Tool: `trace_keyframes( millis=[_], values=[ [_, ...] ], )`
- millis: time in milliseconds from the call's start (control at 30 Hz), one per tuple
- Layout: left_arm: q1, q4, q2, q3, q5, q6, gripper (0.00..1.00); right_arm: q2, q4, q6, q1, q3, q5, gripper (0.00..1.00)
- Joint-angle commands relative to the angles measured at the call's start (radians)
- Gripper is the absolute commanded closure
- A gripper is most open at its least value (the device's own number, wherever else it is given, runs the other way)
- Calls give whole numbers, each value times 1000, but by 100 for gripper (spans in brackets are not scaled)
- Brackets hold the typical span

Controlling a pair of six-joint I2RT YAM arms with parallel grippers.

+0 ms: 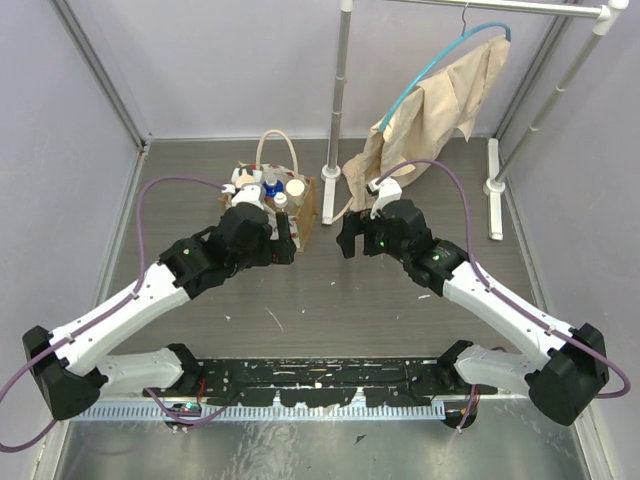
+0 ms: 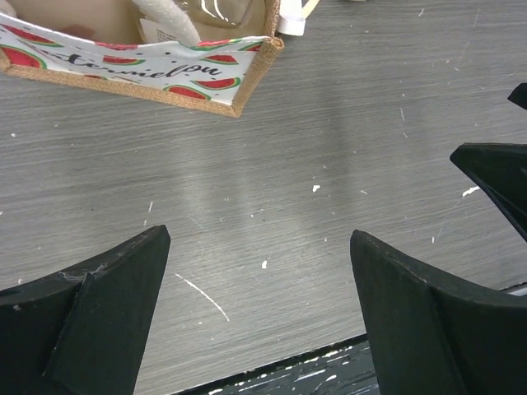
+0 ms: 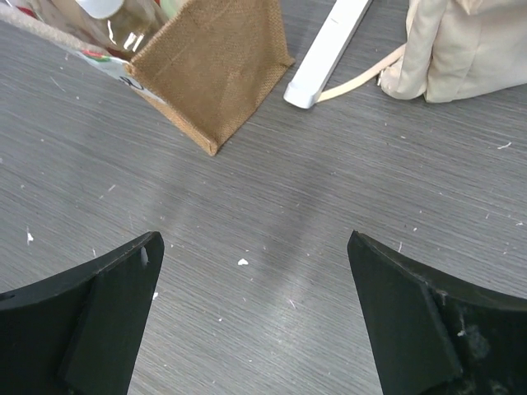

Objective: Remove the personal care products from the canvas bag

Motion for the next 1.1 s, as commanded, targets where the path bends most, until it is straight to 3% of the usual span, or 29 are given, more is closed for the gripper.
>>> trace_keyframes(
  millis=[0, 267, 733, 900, 1067],
  values=[
    [64, 90, -41, -58, 109, 17, 2, 1, 44, 24, -1, 87, -24, 0],
    [165, 22, -144, -17, 37, 103, 2, -16, -19, -22, -2, 126, 64, 0],
    [173, -4, -158, -36, 27, 129, 2, -11, -7, 24, -1, 121, 70, 0],
    [175, 75, -113, -2, -50, 237, 2, 14, -21, 19, -2, 135, 80, 0],
    [226, 32, 54, 151, -152, 269, 2, 51, -83, 6, -2, 194, 85, 0]
  ],
)
